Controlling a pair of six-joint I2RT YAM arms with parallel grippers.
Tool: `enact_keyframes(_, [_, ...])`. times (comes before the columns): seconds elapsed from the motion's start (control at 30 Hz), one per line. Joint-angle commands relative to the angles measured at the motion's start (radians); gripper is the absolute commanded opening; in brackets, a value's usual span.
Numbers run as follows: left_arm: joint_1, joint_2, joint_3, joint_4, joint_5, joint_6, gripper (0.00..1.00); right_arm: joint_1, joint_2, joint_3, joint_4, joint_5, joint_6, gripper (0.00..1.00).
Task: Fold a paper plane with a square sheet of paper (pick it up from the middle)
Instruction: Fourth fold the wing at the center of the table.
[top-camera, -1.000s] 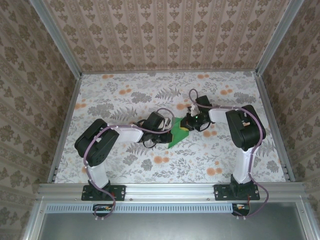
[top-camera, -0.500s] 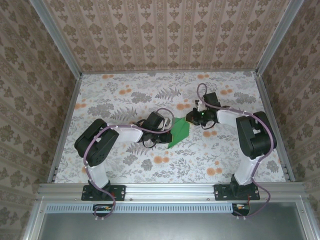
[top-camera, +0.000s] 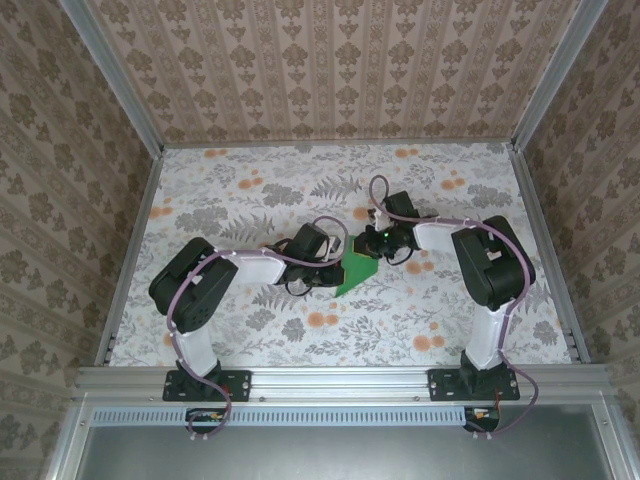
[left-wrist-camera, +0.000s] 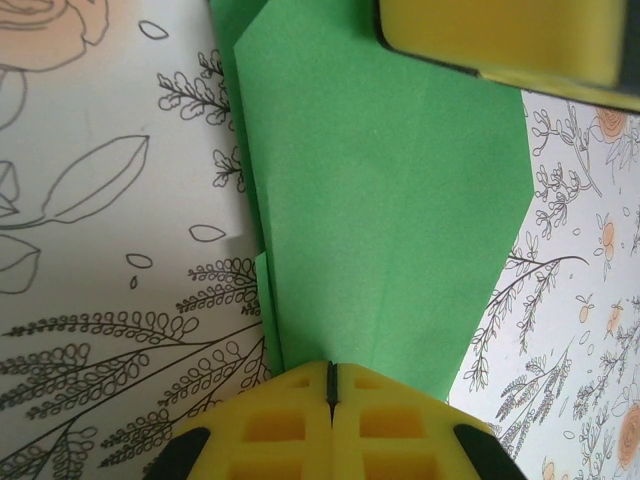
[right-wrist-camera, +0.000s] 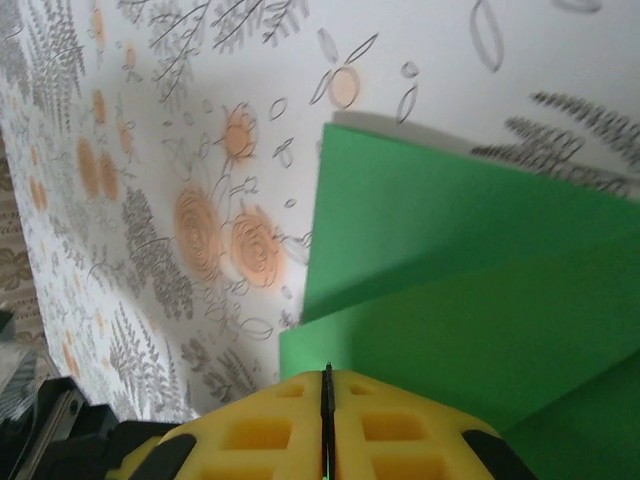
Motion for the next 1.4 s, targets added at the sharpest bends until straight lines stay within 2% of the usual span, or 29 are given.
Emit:
enact_keyframes(0.0, [0.003,0.039,-0.032,-0.169,-0.030,0.018,0.00,-0.048,0.036,0.047,-0.034,0.083,-0.006,0.11])
enact_keyframes(0.23, [0.003,0.036,-0.043,-0.162,-0.025,0.015,0.00,-0.149,0.079,0.107,-0.047,0.198,0.005,0.11])
enact_keyframes(0.43, [0.002,0.019,-0.044,-0.159,-0.034,0.018,0.00,-0.153,-0.029,0.131,-0.057,0.186,-0.014,0.11])
enact_keyframes(0.63, [0.002,0.023,-0.033,-0.157,-0.037,0.020,0.00,-0.095,-0.142,0.020,-0.039,0.091,-0.007,0.12])
enact_keyframes(0.9, [0.001,0.018,-0.031,-0.159,-0.043,0.020,0.00,0.049,-0.104,-0.039,-0.036,-0.005,0.021,0.11])
enact_keyframes(1.37, [-0.014,0.006,0.029,-0.178,-0.040,0.033,0.00,0.049,-0.007,-0.036,-0.133,0.009,-0.015,0.11])
